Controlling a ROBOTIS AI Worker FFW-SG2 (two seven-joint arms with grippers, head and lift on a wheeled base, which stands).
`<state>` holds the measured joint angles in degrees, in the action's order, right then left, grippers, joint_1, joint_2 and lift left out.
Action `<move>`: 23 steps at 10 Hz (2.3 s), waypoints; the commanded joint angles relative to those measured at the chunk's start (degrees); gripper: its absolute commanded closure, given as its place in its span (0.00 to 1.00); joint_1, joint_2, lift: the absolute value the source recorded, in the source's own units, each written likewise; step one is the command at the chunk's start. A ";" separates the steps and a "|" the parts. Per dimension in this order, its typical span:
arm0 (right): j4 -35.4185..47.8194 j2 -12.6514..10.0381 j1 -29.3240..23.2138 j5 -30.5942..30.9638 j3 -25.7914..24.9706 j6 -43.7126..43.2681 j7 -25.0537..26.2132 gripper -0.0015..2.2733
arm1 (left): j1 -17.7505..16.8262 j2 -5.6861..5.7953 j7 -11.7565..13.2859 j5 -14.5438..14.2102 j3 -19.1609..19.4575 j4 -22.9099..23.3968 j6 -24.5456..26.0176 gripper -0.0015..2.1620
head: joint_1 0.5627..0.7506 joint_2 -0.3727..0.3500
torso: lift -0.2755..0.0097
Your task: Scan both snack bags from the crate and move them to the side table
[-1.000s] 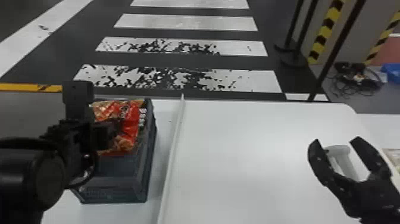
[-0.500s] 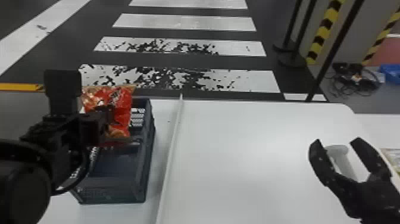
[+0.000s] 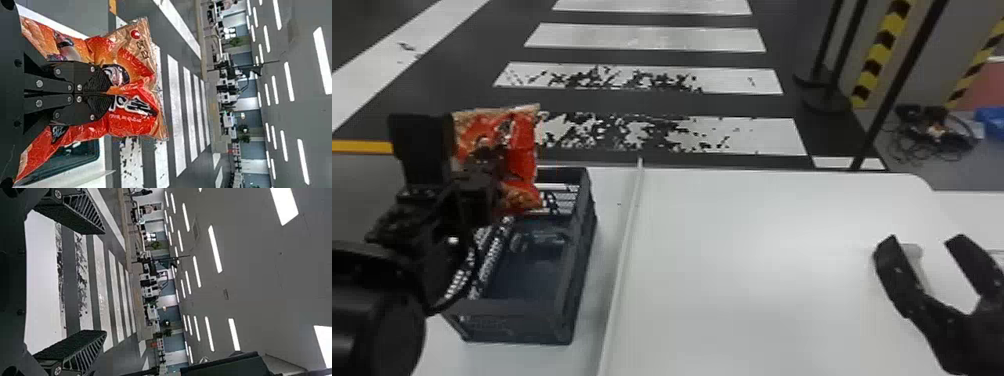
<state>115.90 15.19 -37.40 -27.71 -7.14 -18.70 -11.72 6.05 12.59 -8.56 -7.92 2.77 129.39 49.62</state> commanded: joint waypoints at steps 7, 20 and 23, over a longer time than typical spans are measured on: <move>-0.76 -0.95 -3.30 -5.34 -3.49 -5.42 -3.83 0.04 | 2.30 1.65 -10.25 11.44 -16.04 -21.64 -49.13 0.85 | 0.70 0.40 | 0.63; -2.17 -1.30 -3.30 -6.65 -4.81 -6.30 -4.27 0.05 | -2.27 -3.18 2.23 6.16 -39.16 -17.42 -35.94 0.84 | 0.70 0.03 | 0.63; -2.26 -1.91 -3.30 -6.65 -4.90 -6.30 -4.36 0.05 | -7.55 -5.73 10.93 0.19 -44.08 -27.70 -35.06 0.84 | 0.70 0.03 | 0.63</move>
<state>113.66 13.44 -40.69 -34.36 -11.97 -25.00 -16.04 -0.38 7.58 1.56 -5.93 -40.50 104.15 14.34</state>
